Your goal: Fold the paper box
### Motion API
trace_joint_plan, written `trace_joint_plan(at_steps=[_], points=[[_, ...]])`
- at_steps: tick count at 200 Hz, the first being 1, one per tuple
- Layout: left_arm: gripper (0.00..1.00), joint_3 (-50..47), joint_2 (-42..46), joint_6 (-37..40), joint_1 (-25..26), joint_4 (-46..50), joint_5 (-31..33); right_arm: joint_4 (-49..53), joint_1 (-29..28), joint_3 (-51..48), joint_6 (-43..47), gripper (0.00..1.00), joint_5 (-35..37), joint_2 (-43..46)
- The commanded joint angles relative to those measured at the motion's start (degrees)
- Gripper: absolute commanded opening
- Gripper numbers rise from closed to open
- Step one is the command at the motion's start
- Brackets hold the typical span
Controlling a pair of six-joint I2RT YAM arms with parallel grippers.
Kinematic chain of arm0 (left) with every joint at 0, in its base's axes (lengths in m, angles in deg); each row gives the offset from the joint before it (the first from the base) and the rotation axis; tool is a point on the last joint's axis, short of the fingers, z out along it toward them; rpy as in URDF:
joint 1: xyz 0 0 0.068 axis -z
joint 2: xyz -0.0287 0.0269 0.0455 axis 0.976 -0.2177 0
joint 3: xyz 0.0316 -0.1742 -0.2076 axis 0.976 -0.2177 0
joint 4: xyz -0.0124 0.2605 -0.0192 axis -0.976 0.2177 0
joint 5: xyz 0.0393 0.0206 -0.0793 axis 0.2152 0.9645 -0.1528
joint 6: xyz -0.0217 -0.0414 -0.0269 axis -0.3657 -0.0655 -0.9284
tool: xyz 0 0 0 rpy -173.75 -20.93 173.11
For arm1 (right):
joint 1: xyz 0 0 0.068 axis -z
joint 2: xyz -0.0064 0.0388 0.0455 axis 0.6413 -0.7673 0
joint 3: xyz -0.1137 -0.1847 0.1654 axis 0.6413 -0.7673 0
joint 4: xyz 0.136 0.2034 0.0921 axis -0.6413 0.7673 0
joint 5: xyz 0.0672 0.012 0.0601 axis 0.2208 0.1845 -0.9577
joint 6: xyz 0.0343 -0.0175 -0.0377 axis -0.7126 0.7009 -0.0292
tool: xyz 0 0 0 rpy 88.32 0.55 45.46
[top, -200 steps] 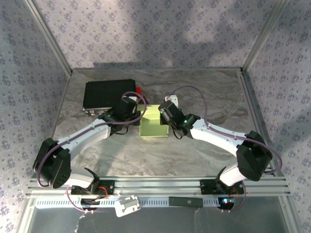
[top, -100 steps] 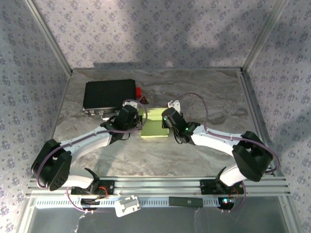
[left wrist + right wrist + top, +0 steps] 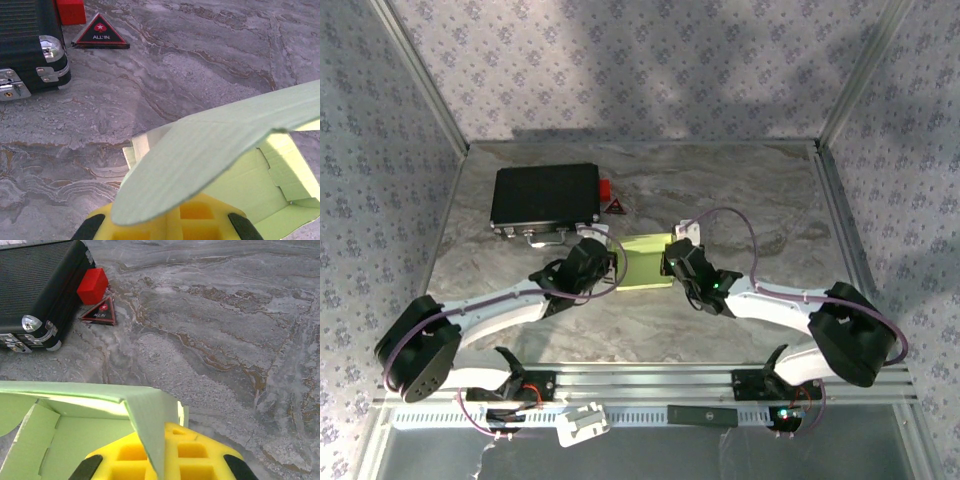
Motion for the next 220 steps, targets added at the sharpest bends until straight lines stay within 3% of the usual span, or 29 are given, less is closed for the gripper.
trace_joint_plan(at_steps=[1,144,220], points=[[0.05,-1.1,1.1,-1.7,1.2,-2.8,1.5,-1.5,-1.6,-1.8,-2.0,0.0,2.5,1.1],[0.06,-9.9,3.0,-5.2,6.0,-10.0,6.4,-0.6,-9.7,-5.7,-6.1,0.0,16.5,-0.6],[0.06,-11.5,-0.2,-6.2,8.7,-12.4,9.7,2.3,-11.4,-7.0,-8.3,0.01,18.8,0.3]])
